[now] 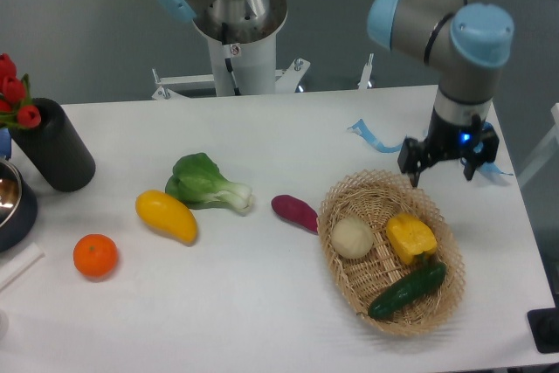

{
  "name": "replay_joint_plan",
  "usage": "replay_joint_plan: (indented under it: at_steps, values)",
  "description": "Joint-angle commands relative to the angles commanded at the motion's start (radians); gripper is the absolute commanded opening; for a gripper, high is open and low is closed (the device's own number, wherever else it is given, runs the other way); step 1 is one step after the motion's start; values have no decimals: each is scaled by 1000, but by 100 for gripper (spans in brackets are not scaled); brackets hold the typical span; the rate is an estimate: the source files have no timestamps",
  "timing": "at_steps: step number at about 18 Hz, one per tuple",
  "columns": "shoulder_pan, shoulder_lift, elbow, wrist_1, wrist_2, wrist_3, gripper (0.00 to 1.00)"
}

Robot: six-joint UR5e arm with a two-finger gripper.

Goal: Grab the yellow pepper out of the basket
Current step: 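Move the open gripper over the basket and lower onto the yellow pepper, then close the gripper around the yellow bell pepper in the basket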

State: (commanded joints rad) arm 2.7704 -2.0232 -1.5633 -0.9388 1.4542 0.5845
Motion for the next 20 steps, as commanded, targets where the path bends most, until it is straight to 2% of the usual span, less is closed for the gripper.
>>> replay_joint_plan:
  at_steps: [11,20]
  values:
    - [-37,-77,20,14,-2,-2,100]
    - [-48,-106,22,43,0,-2,100]
